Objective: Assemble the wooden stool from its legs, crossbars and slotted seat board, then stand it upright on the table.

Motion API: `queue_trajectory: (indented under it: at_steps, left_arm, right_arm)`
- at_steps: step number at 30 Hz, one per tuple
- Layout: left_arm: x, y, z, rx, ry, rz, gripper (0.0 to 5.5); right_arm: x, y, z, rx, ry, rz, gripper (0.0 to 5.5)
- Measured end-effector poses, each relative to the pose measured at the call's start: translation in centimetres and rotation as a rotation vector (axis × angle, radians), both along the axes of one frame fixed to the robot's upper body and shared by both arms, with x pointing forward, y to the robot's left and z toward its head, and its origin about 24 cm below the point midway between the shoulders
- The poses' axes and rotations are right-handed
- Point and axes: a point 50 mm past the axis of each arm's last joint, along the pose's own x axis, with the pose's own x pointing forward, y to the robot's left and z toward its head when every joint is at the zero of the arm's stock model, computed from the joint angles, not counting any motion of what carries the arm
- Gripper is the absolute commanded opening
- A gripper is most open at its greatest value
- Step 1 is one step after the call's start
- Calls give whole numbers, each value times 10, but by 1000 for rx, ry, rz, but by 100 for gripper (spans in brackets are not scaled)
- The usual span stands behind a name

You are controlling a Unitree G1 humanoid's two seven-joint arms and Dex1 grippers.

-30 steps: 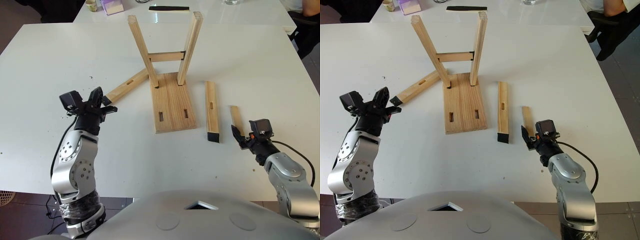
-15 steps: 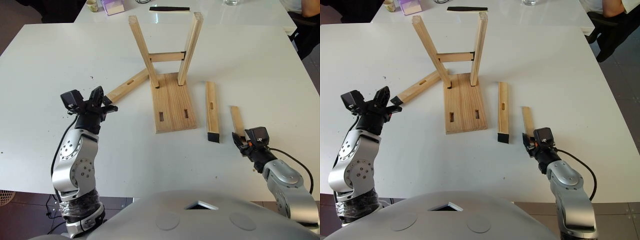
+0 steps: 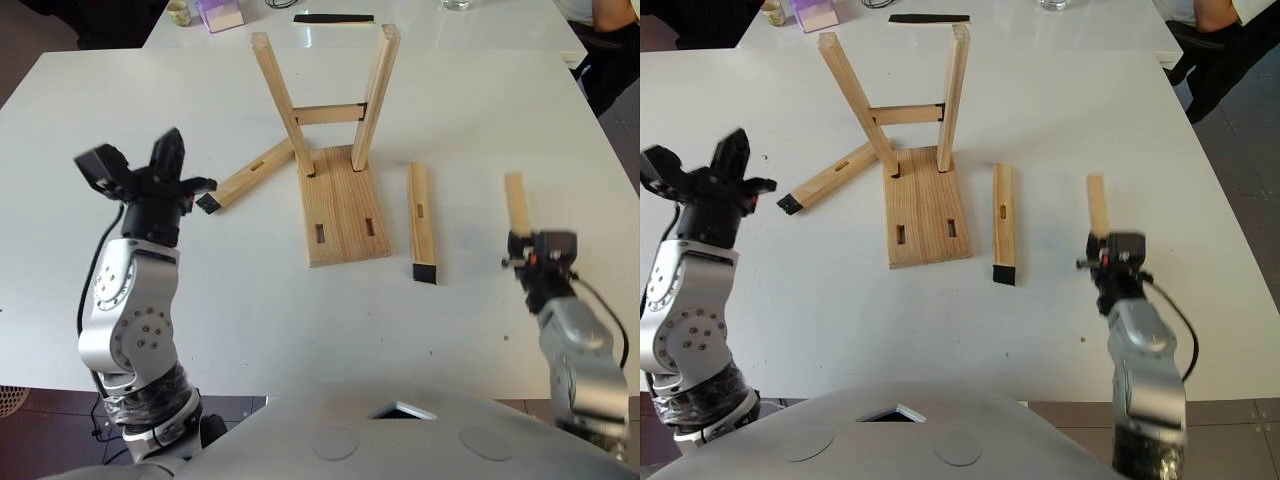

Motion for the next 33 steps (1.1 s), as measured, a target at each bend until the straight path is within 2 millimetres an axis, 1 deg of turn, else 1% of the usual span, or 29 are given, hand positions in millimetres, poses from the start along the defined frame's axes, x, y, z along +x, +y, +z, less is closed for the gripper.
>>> queue_trajectory:
  at_steps: [1,2,3,4,5,6,7,8,10,11,12,13,15,17,18,21,24,29,33]
  left_arm:
    - [2,1,6,-31,-35,-13,0]
    - [4,1,13,-54,-69,-32,20]
    - [8,-1,20,-81,-108,-62,32]
    - [15,-5,31,-115,-160,-110,44]
    - [18,-6,36,-132,-185,-134,64]
    - [25,-11,48,-168,-238,-198,77]
    - [31,-16,58,-215,-288,-274,95]
    - [36,-24,72,-257,-344,-369,112]
    - [42,-39,96,-340,-431,-594,143]
    - [41,-48,109,-362,-470,-728,162]
    - [38,-57,120,-375,-496,-864,179]
    - [33,-63,128,-367,-505,-966,188]
    - [27,-69,134,-349,-490,-1075,220]
    - [25,-72,132,-341,-457,-1127,226]
    - [23,-74,131,-333,-436,-1158,226]
    - [20,-79,127,-312,-393,-1205,226]
    - [19,-78,125,-274,-374,-1224,226]
    - [20,-85,122,-244,-346,-1248,226]
    - [21,-89,120,-223,-337,-1252,226]
  right_arm:
    - [22,4,14,21,-76,11,131]
    - [39,7,25,51,-131,28,131]
    - [58,14,38,108,-185,64,131]
    - [79,24,56,187,-248,127,131]
    - [89,30,64,236,-273,165,131]
    - [104,43,82,333,-318,264,131]
    - [114,54,98,423,-347,373,131]
    - [122,68,119,494,-382,514,131]
    - [124,94,154,608,-404,835,131]
    - [118,108,173,640,-405,1036,131]
    - [110,118,187,647,-379,1232,131]
    - [102,124,196,639,-348,1378,131]
    - [91,126,205,608,-303,1540,131]
    - [87,121,206,602,-252,1621,131]
    - [86,115,207,601,-222,1651,131]
    - [85,106,211,584,-191,1681,131]
    - [86,102,213,574,-166,1707,131]
    - [84,106,205,513,-72,1772,131]
    - [84,108,196,516,-19,1797,131]
